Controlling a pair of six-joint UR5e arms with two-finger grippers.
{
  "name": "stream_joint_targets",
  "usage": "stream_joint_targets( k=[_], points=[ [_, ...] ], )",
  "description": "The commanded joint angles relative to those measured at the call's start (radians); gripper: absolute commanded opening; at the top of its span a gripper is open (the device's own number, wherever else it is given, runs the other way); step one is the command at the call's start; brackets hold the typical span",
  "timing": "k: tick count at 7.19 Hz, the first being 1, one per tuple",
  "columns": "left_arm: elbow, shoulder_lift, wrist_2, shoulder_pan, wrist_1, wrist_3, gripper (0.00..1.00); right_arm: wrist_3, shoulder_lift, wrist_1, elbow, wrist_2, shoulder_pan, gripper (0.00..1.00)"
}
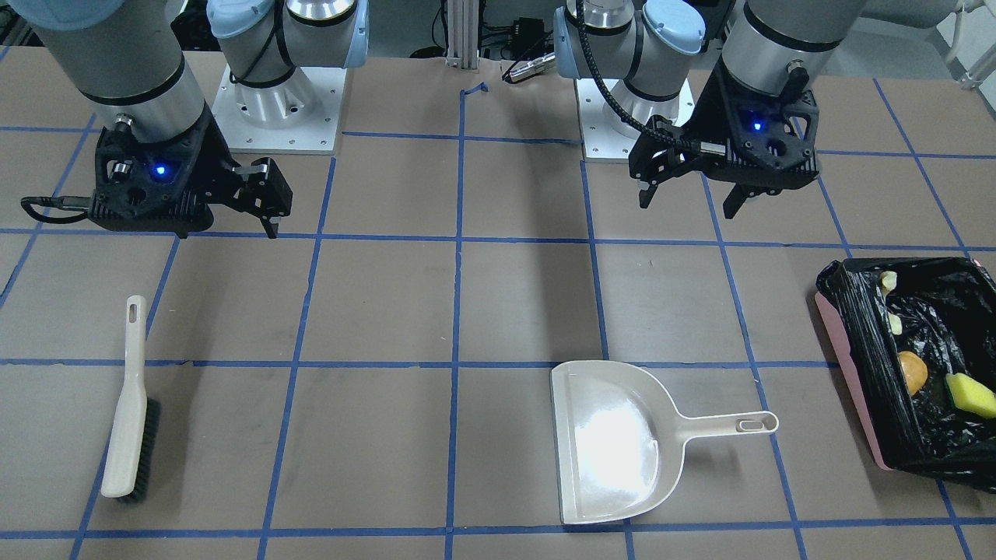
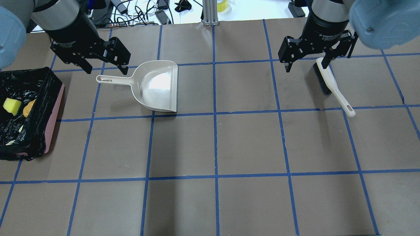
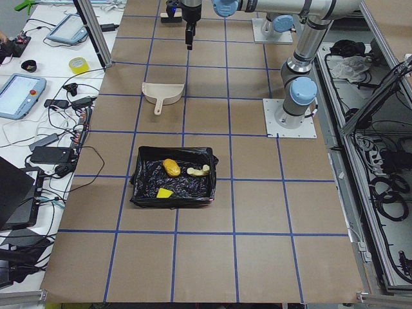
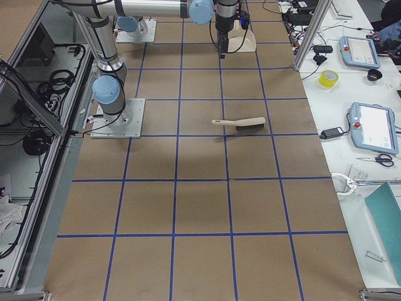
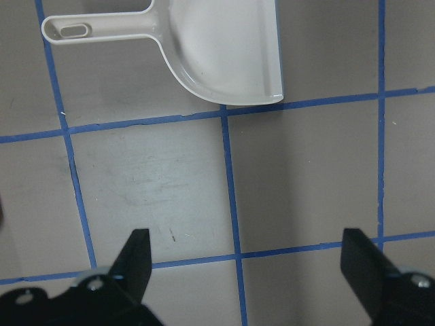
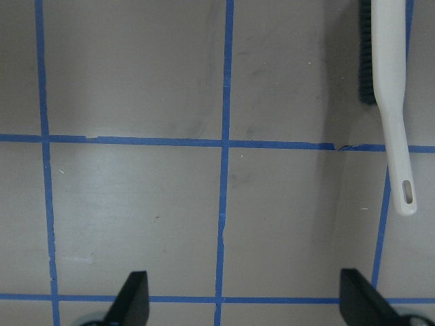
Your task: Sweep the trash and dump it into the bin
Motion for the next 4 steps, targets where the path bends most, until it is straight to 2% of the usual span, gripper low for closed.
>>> stream_joint_targets(
  k=[1, 4],
  points=[
    [0.000, -0.007, 0.001, 0.000, 0.007, 0.002, 1.00, -0.012, -0.008, -0.032, 0.003, -0.008, -0.002, 1.00],
    [-0.005, -0.008, 0.001, 0.000, 0.007, 0.002, 1.00, 0.000, -0.008, -0.035, 0.006, -0.009, -0.002, 1.00]
  ],
)
